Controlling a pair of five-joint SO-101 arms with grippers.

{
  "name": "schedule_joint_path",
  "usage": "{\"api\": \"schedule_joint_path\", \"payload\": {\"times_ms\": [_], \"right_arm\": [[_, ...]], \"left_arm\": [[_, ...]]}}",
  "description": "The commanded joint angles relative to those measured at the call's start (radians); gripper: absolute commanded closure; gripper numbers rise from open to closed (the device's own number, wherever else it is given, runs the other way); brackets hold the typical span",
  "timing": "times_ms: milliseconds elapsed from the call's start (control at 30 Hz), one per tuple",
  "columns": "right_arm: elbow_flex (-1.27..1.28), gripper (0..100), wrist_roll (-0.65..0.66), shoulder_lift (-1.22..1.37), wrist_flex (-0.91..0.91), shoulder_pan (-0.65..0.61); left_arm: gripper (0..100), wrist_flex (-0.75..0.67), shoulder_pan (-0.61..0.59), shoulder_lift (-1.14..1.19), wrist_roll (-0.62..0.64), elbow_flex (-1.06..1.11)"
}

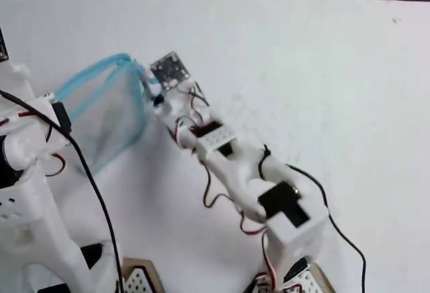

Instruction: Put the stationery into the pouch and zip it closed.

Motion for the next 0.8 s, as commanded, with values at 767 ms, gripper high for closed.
{"api": "schedule_joint_path", "payload": {"times_ms": [767], "right_arm": [[-0.015, 74.9, 0.101, -0.010, -0.165, -0.022]], "left_arm": [[98, -0.006, -0.005, -0.001, 0.003, -0.012]]}}
